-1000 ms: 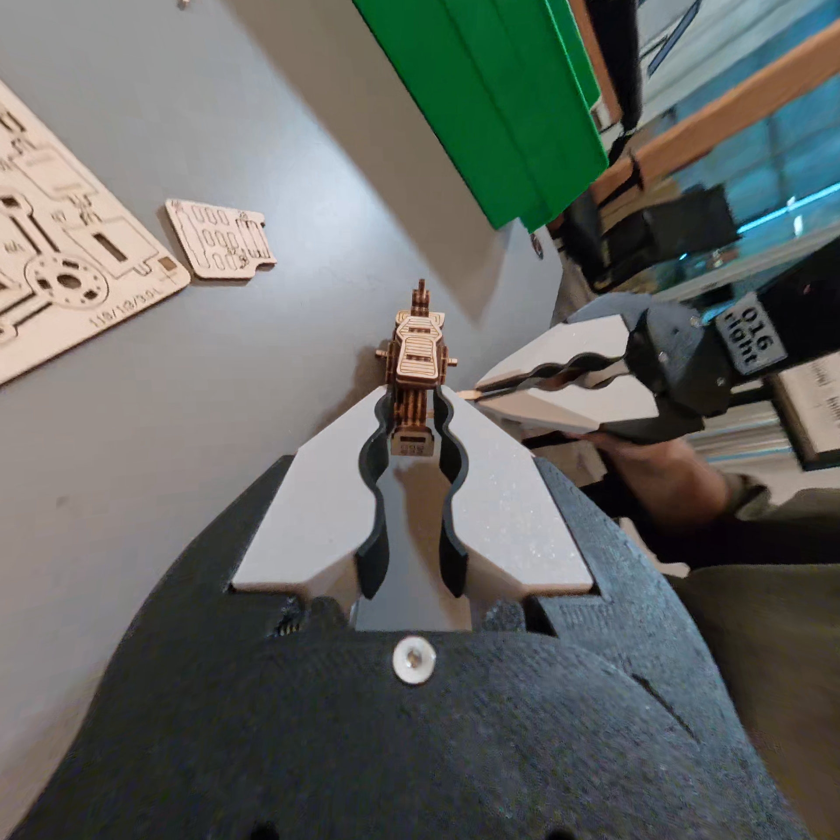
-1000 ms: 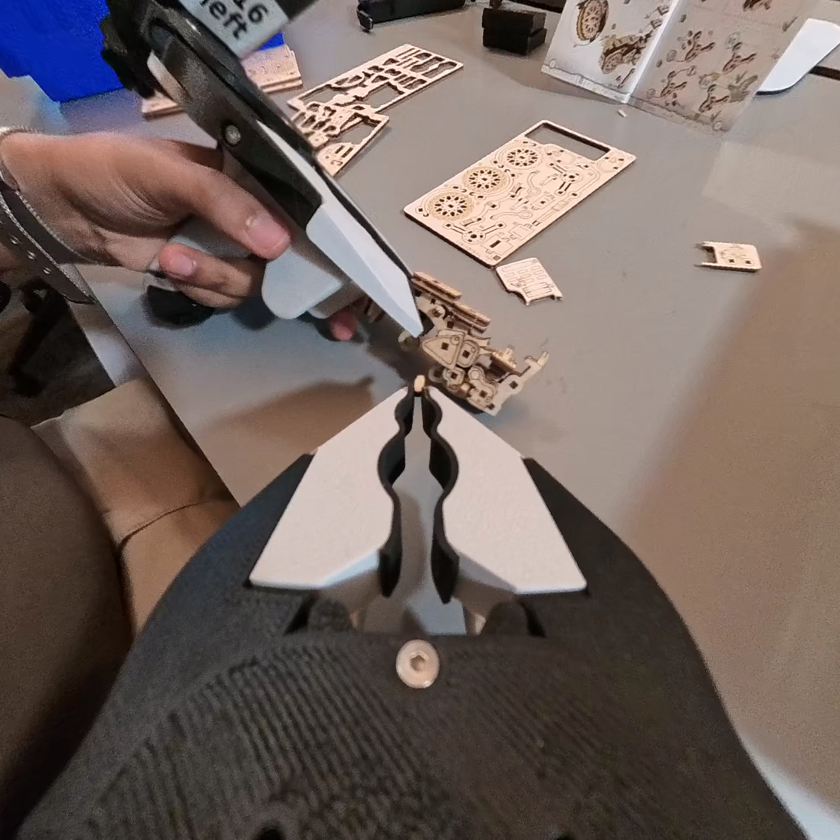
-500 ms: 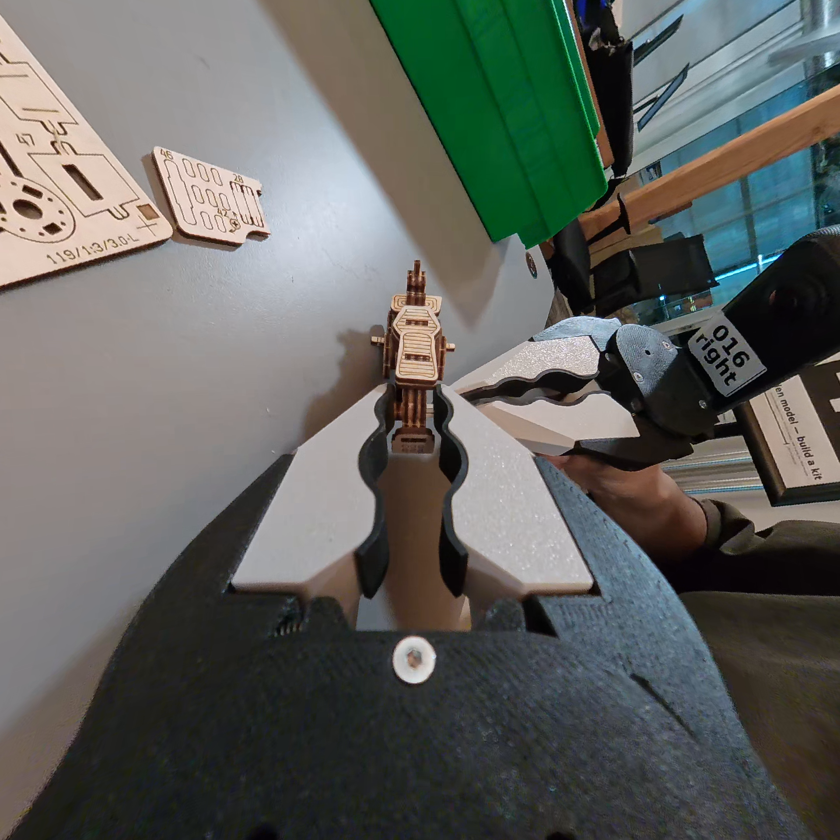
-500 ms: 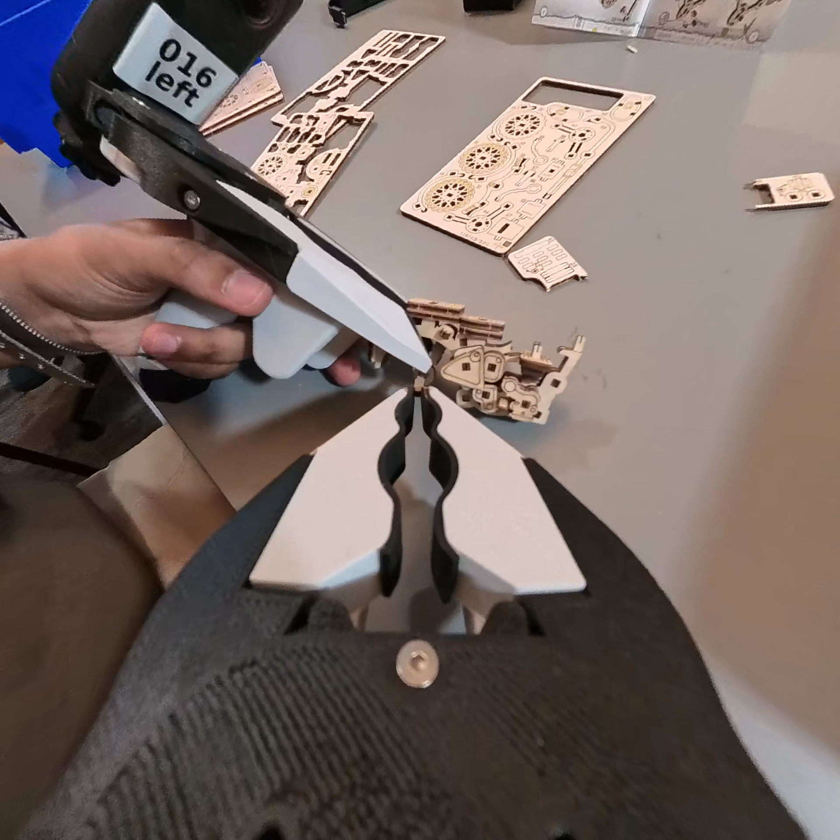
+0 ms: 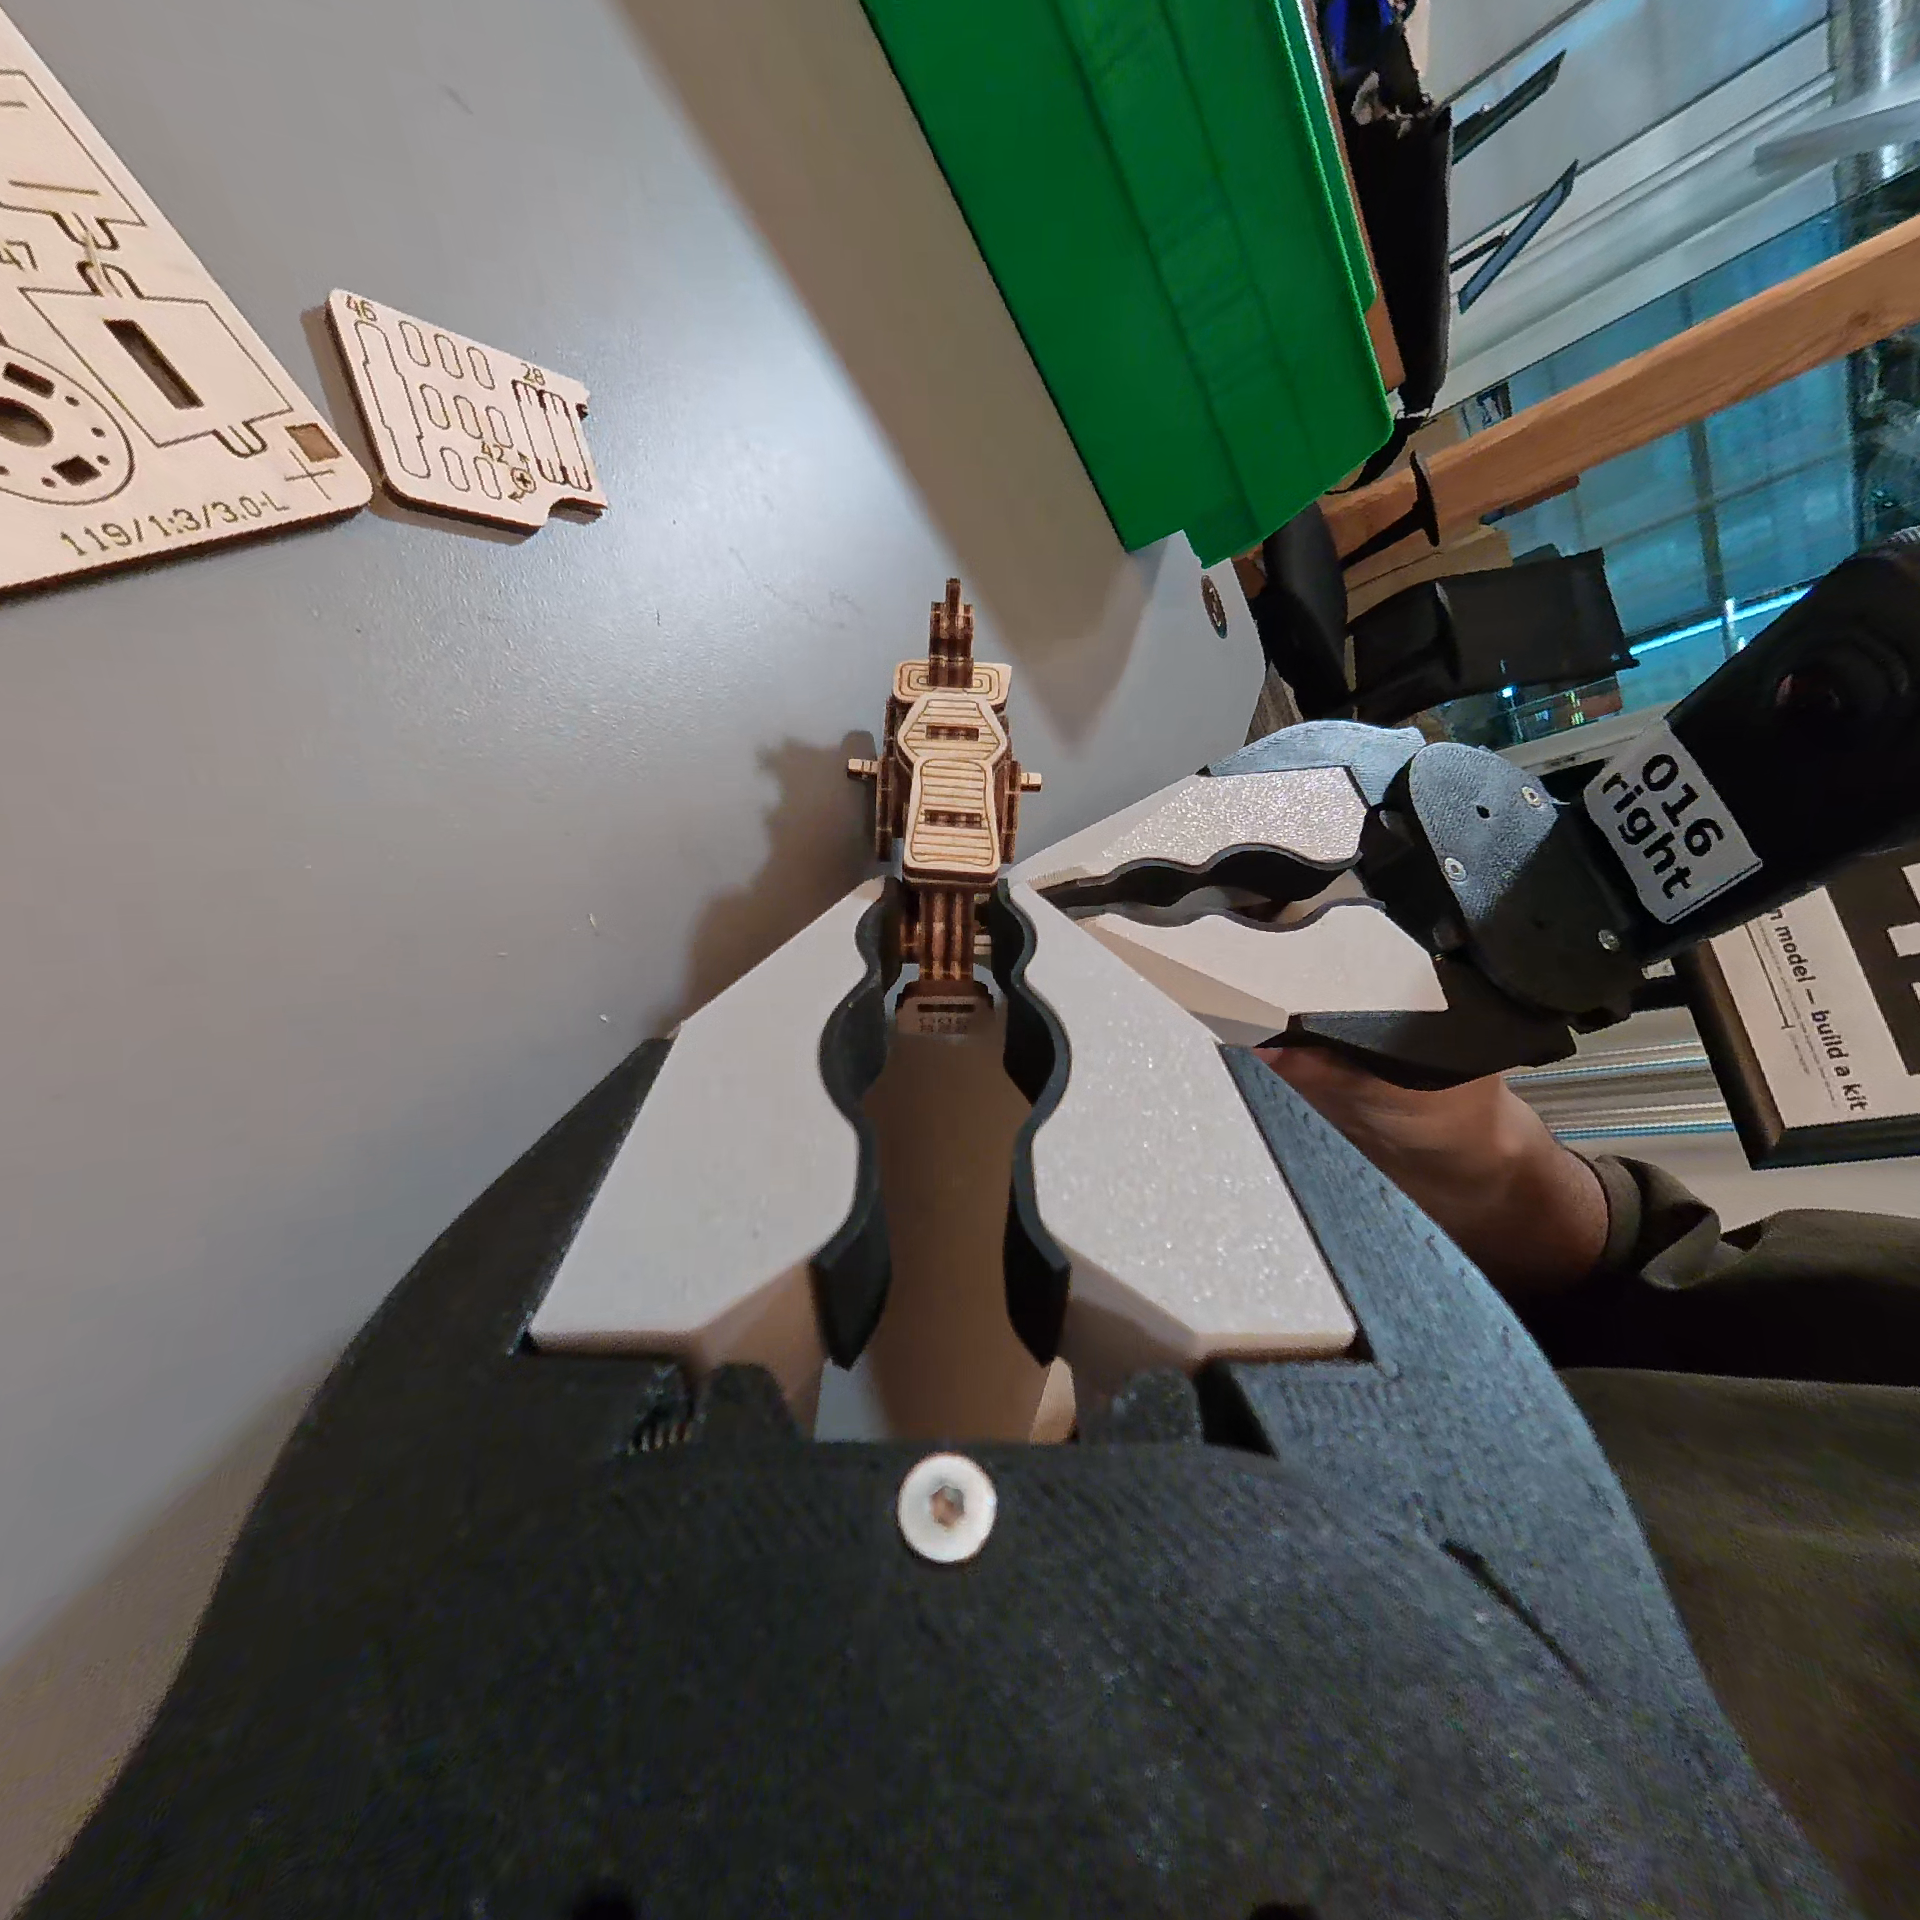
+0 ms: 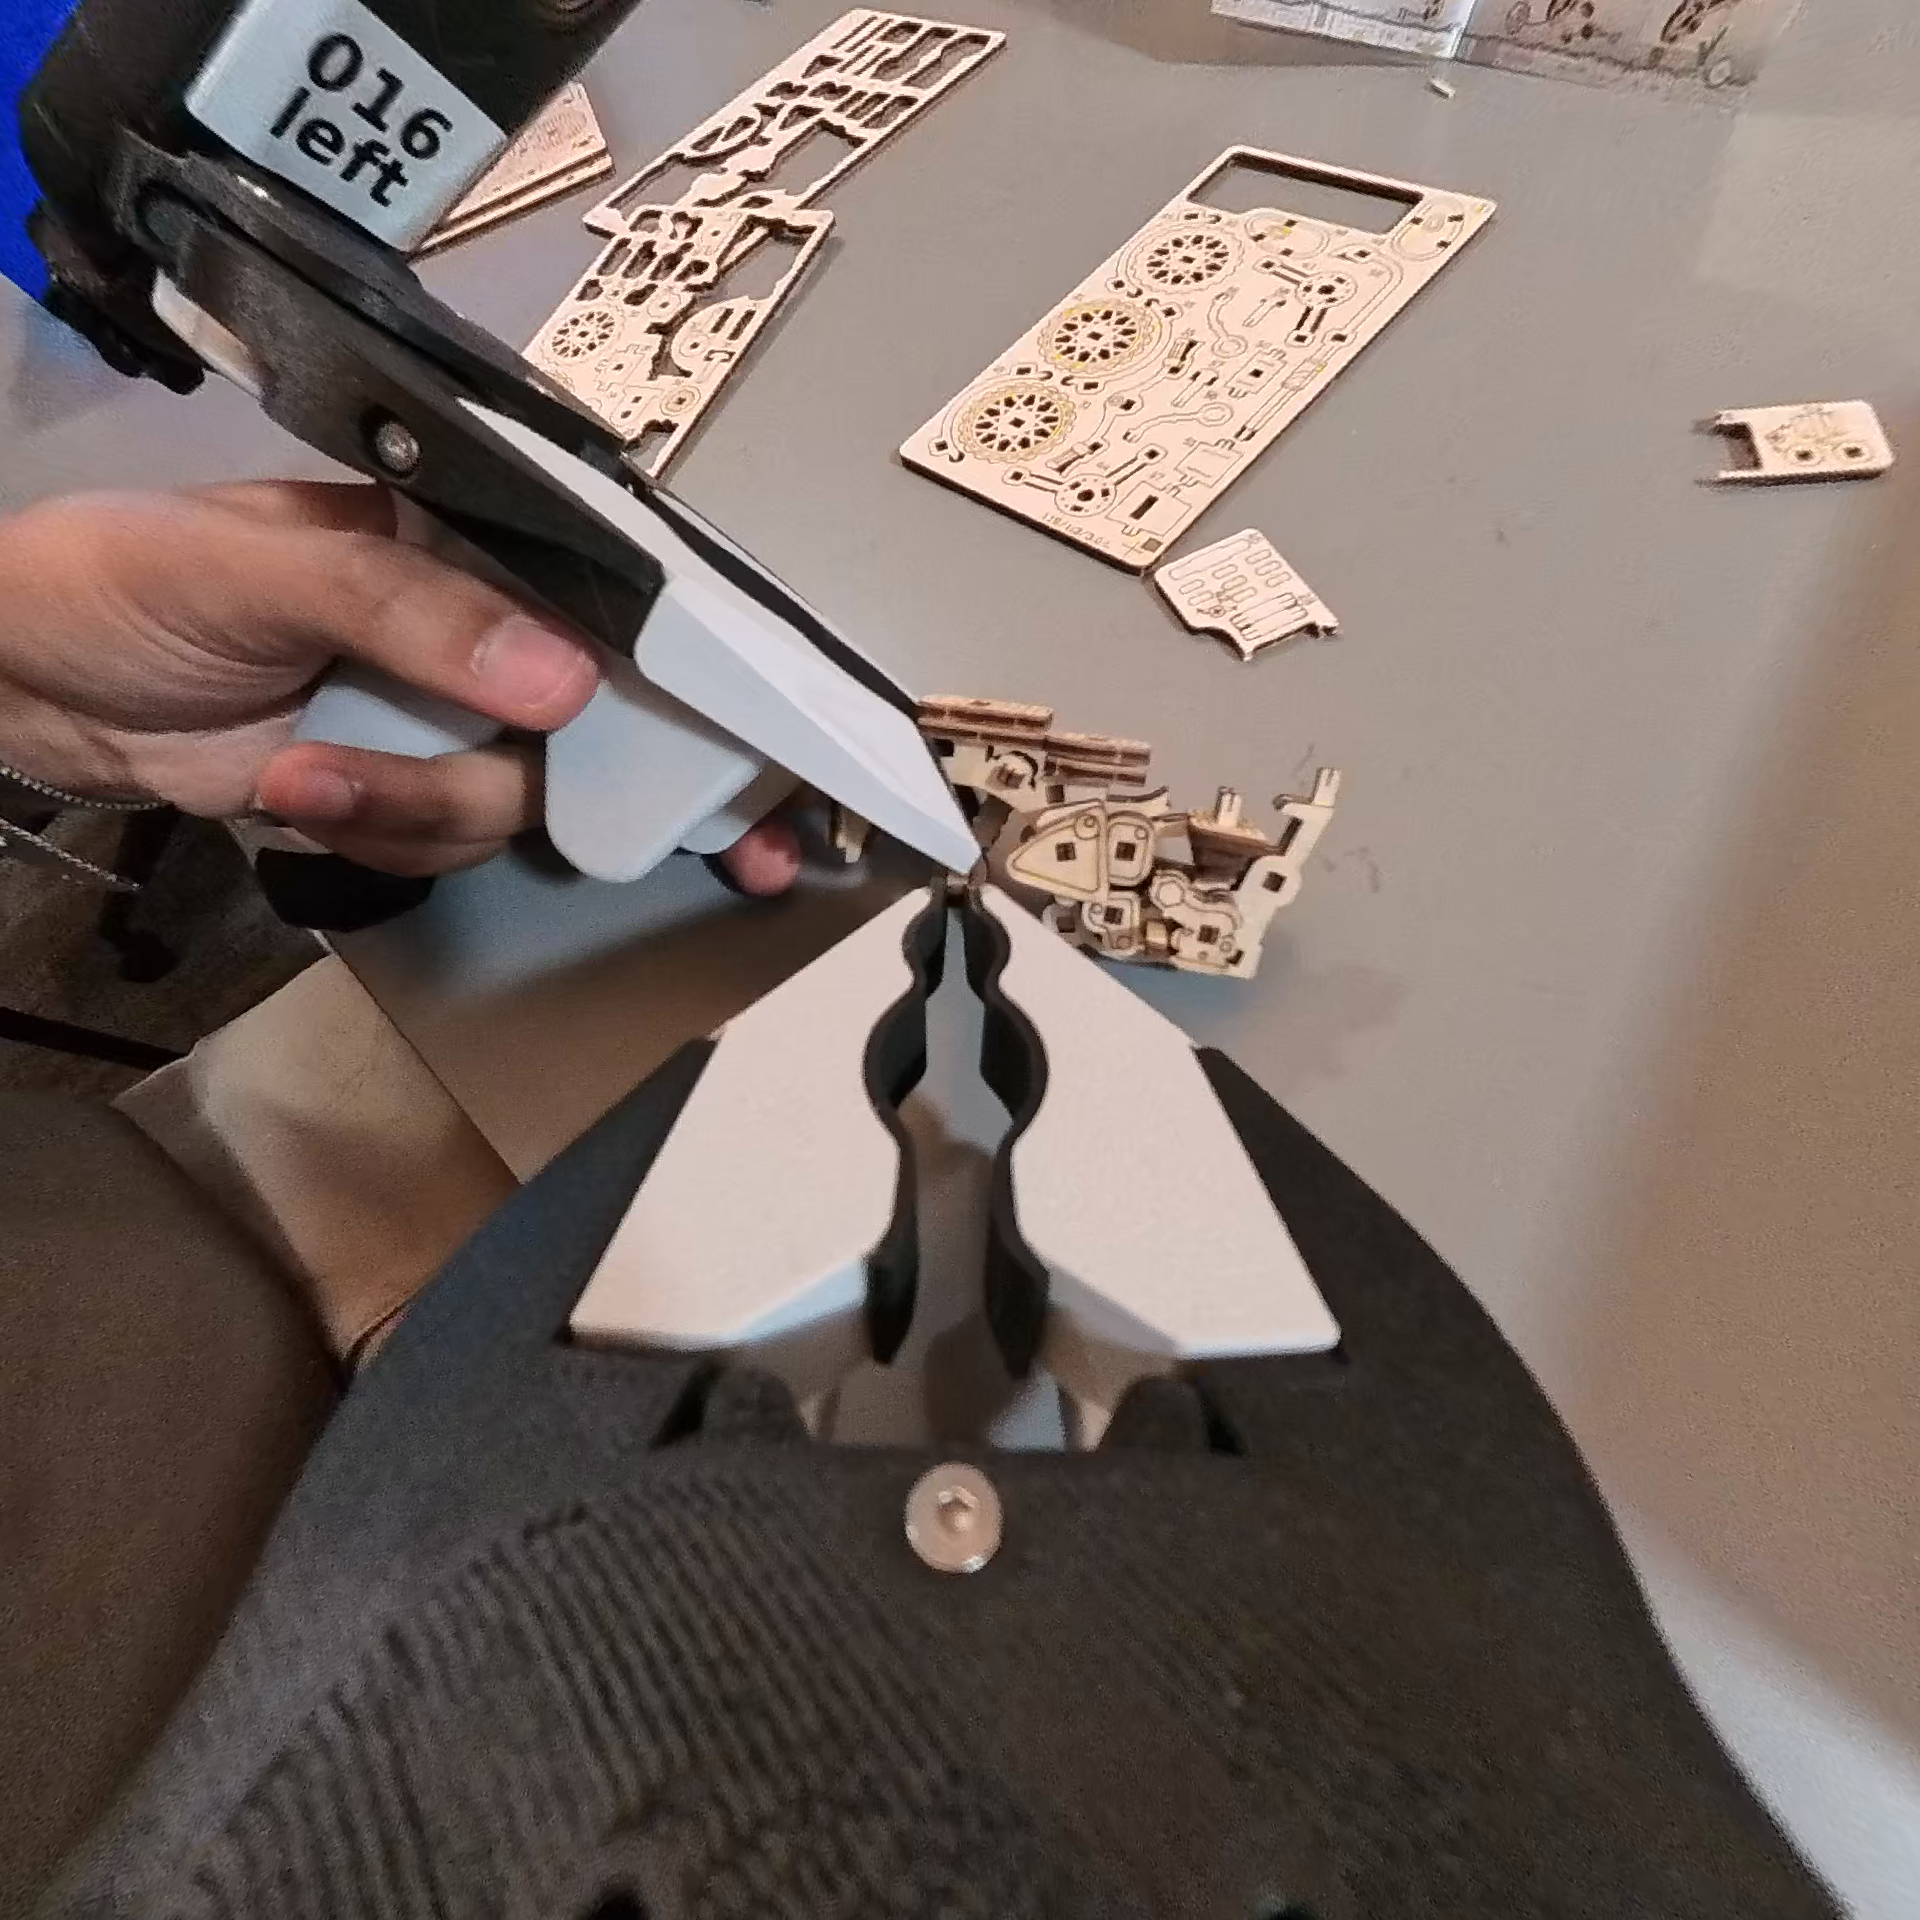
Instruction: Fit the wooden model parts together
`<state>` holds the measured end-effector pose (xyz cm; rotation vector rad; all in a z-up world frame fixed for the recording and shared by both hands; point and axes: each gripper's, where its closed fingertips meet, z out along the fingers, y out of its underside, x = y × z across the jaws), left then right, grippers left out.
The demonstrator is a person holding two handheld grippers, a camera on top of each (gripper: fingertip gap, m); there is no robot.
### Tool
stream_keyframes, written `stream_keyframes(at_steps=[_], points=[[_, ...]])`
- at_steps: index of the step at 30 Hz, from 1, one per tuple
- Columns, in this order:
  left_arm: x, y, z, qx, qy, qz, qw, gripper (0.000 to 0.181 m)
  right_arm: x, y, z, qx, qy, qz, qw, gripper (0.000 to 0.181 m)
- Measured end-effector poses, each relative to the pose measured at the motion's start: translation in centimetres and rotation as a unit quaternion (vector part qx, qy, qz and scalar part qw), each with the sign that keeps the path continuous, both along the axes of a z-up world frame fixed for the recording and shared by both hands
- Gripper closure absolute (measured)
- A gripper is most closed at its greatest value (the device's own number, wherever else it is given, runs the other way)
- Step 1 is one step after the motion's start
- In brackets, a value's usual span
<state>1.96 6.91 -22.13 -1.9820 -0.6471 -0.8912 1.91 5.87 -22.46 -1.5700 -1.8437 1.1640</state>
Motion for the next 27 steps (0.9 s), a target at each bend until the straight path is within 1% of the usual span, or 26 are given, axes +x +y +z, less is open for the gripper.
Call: stream_keyframes(at_steps=[11,17,19,23,27], points=[[-0.07,-0.02,-0.16,-0.003,0.0,0.006,1.0,0.168,-0.1,-0.08,-0.21,0.033,-0.002,0.008,0.999,0.18],[0.02,-0.03,-0.2,-0.003,0.003,0.005,1.0,0.167,-0.1,0.01,-0.14,-0.029,-0.013,-0.004,0.999,0.18],[0.04,-0.01,-0.23,-0.005,0.004,0.005,1.0,0.167,-0.08,0.01,-0.19,-0.019,-0.012,0.0,1.0,0.18],[0.04,-0.03,-0.3,-0.007,0.004,0.005,1.0,0.167,-0.07,-0.01,-0.35,0.03,-0.006,0.012,0.999,0.18],[0.02,-0.02,-0.31,-0.007,0.005,0.006,1.0,0.167,-0.01,-0.03,-0.52,0.024,-0.011,0.014,1.0,0.18]])
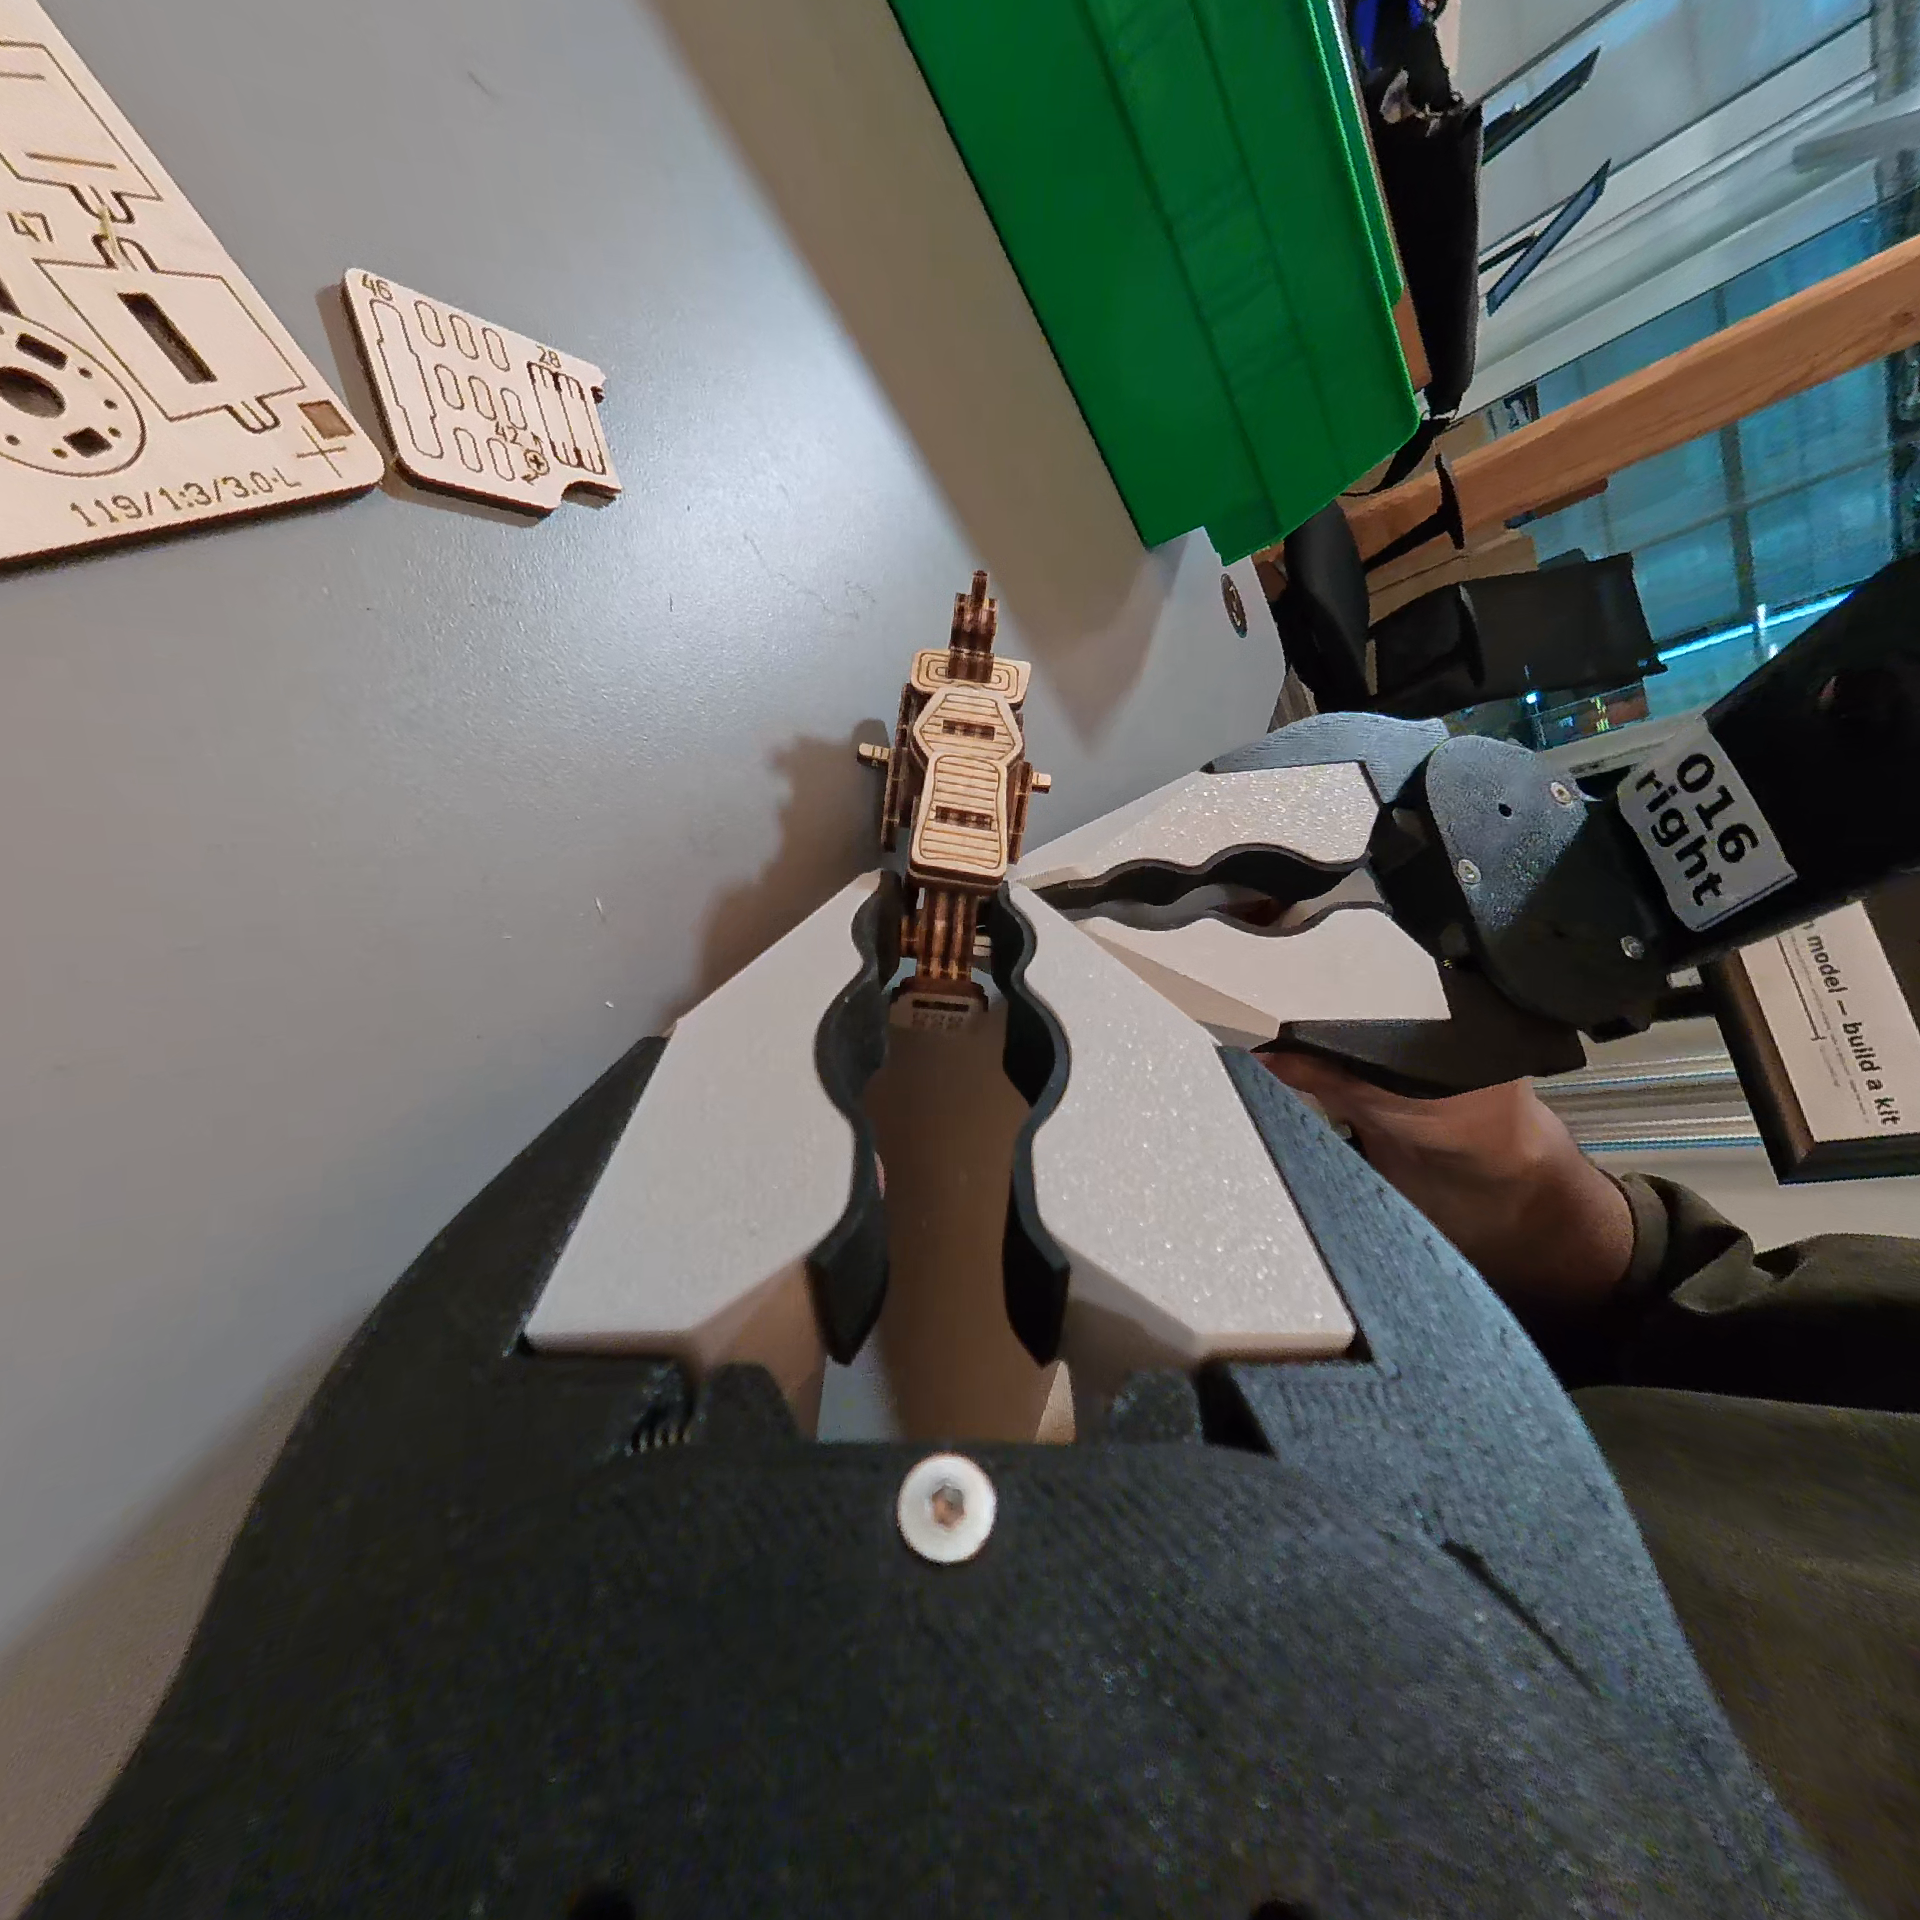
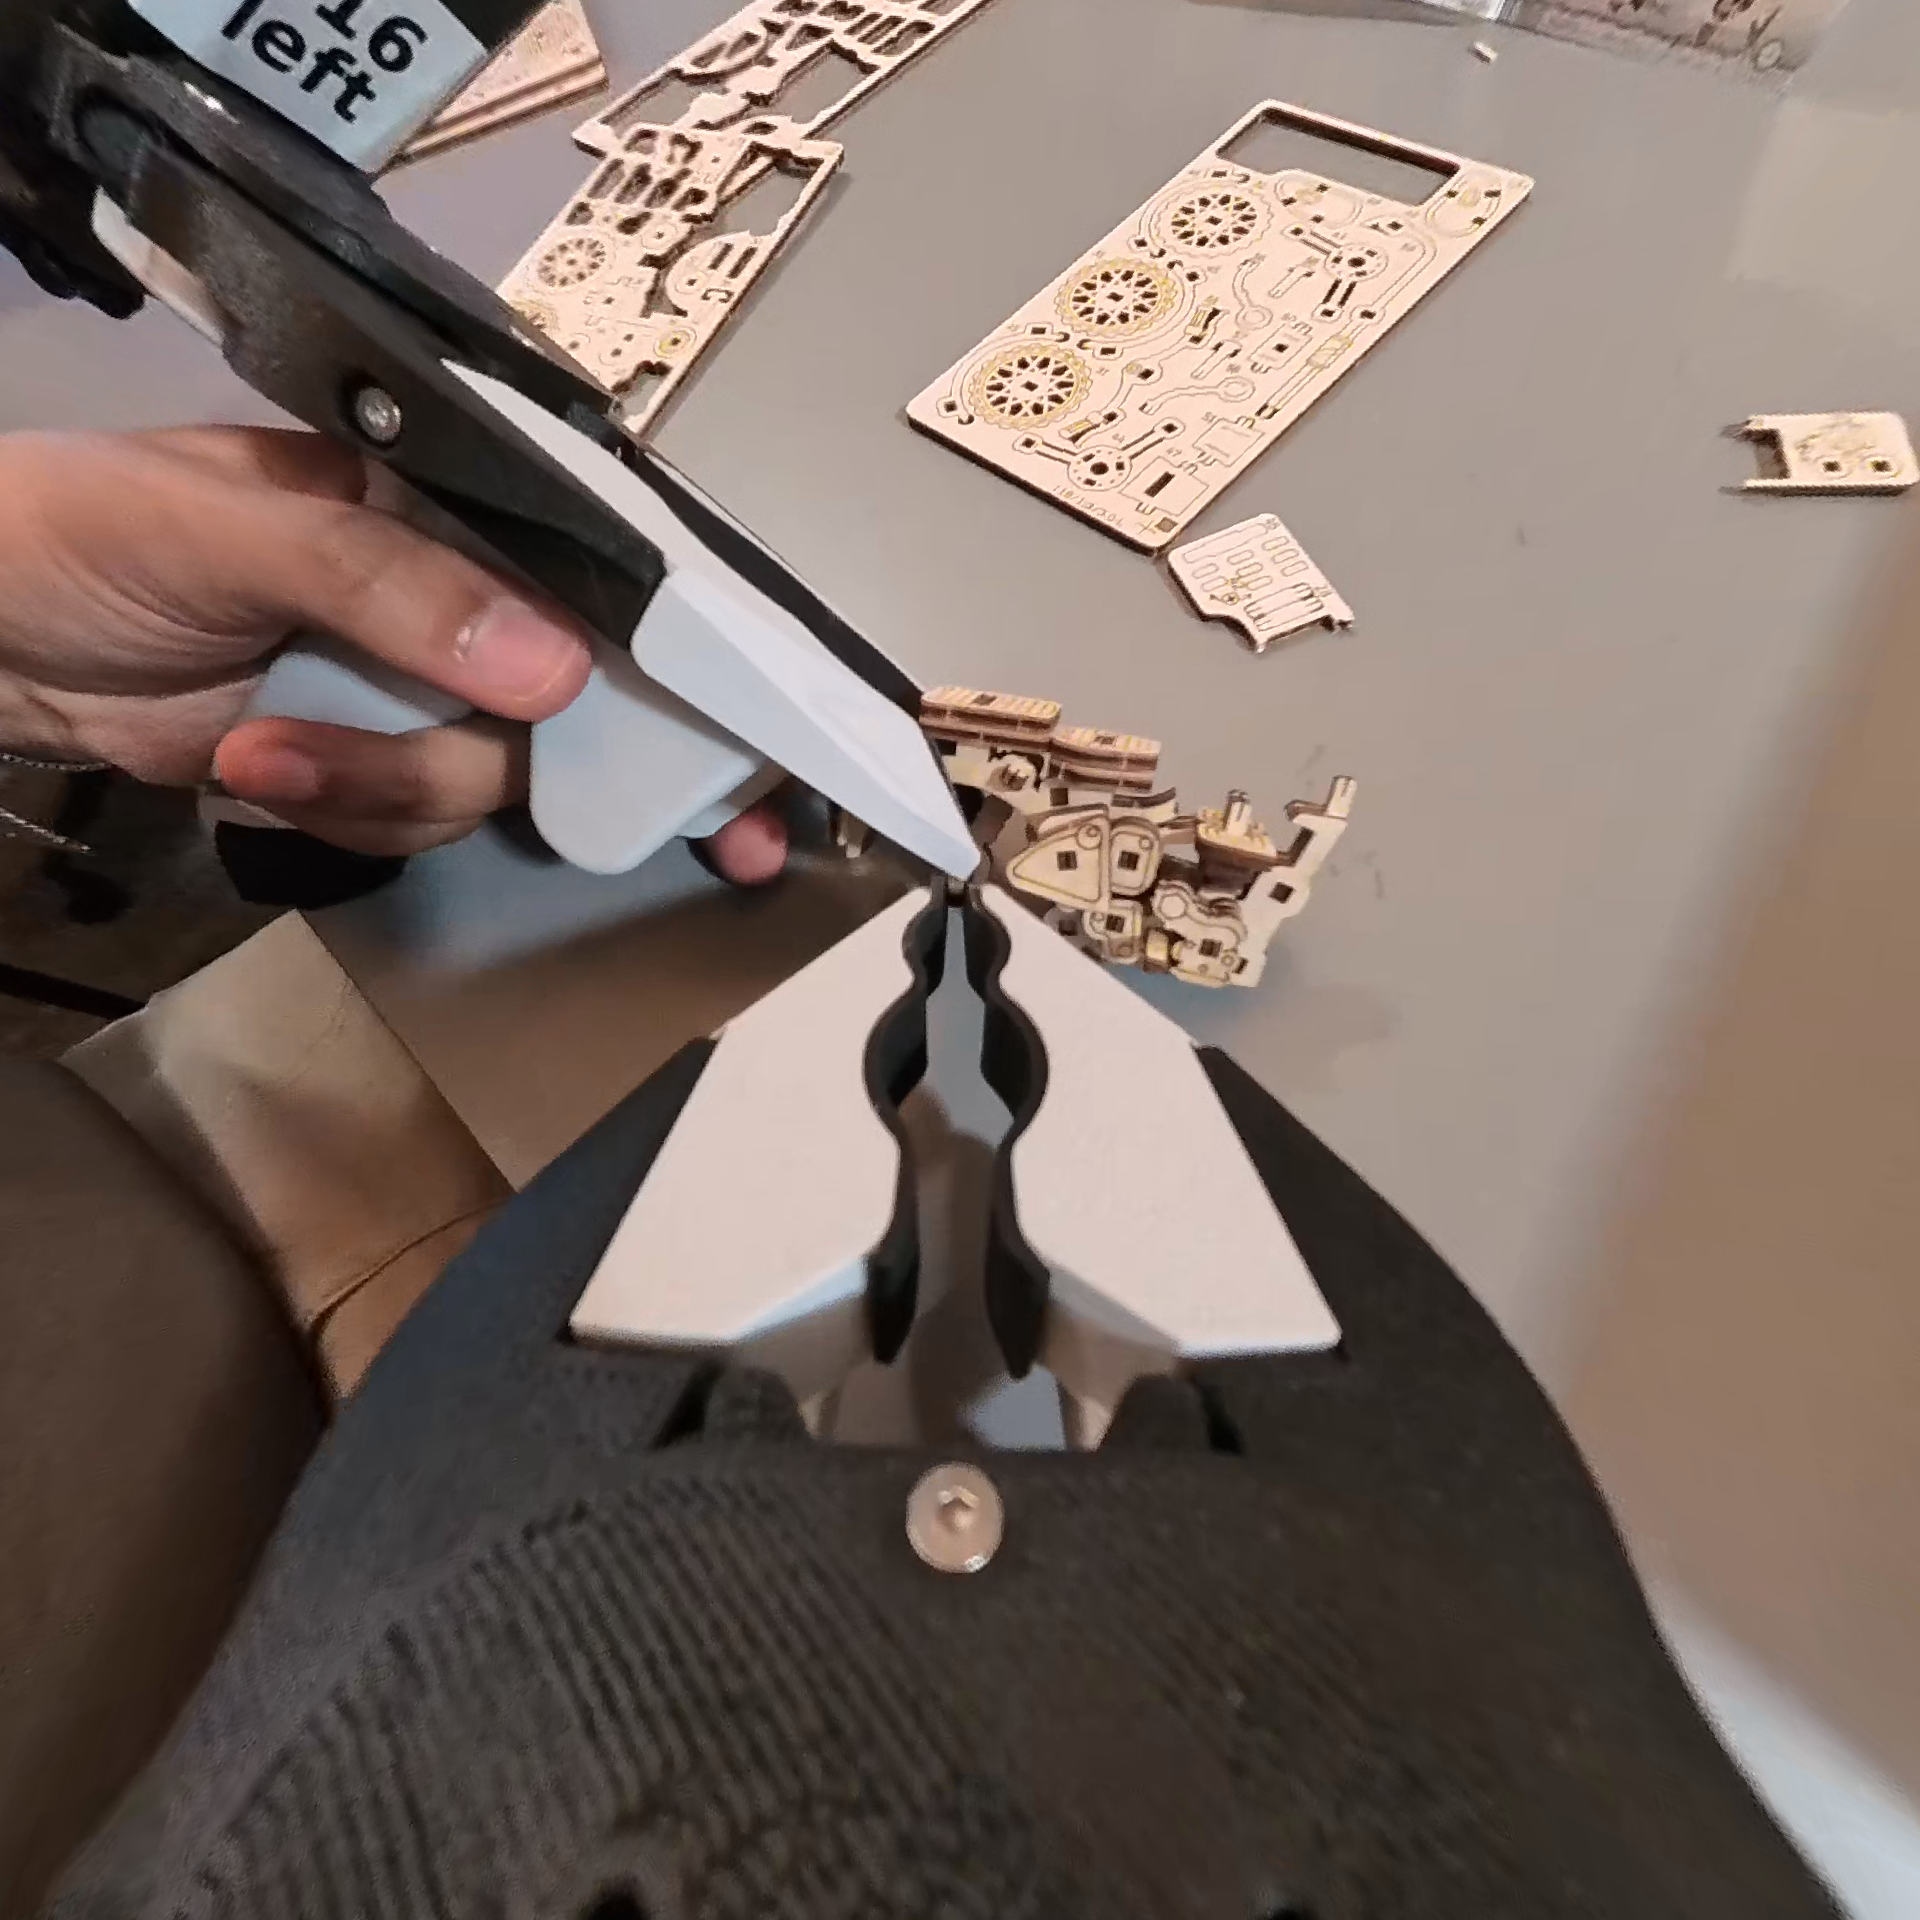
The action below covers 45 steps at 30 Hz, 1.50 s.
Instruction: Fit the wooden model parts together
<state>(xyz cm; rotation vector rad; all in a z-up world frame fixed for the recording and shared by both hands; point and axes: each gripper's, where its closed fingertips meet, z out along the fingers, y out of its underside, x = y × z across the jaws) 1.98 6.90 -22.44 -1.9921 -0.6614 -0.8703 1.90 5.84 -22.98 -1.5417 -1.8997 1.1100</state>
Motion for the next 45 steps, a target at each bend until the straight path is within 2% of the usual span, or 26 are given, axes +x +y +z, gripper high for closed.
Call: stream_keyframes(at_steps=[6,8,10,16,24,29,32,35,45], points=[[0.2,-0.1,0.5,0.017,-0.015,-0.014,1.0,0.162,0.0,0.1,0.5,-0.017,0.01,-0.001,1.0,0.18],[0.2,-0.2,0.8,0.022,-0.013,-0.021,0.999,0.154,0.0,0.1,0.6,-0.022,0.013,-0.001,1.0,0.18],[0.4,-0.4,1.3,0.031,-0.01,-0.034,0.999,0.138,0.1,0.2,0.7,-0.026,0.014,-0.001,1.0,0.18],[0.2,-1.6,1.1,0.023,0.029,-0.052,0.998,0.133,0.1,0.4,1.0,-0.052,0.019,-0.004,0.998,0.18],[2.0,-1.5,0.8,0.042,0.088,-0.086,0.992,0.139,0.2,1.0,2.3,-0.128,0.041,-0.011,0.991,0.18],[1.3,-0.9,1.8,0.08,0.148,-0.051,0.984,0.152,0.2,0.8,3.1,-0.22,0.045,-0.014,0.974,0.18],[0.7,-0.8,2.1,0.085,0.152,-0.033,0.984,0.166,0.1,0.8,3.2,-0.222,0.046,-0.015,0.974,0.18],[0.5,-0.8,1.9,0.08,0.143,-0.028,0.986,0.171,0.1,0.6,3.0,-0.222,0.041,-0.012,0.974,0.18],[0.2,-0.8,1.8,0.082,0.122,-0.02,0.989,0.172,0.0,0.3,2.7,-0.207,0.033,-0.007,0.978,0.18]])
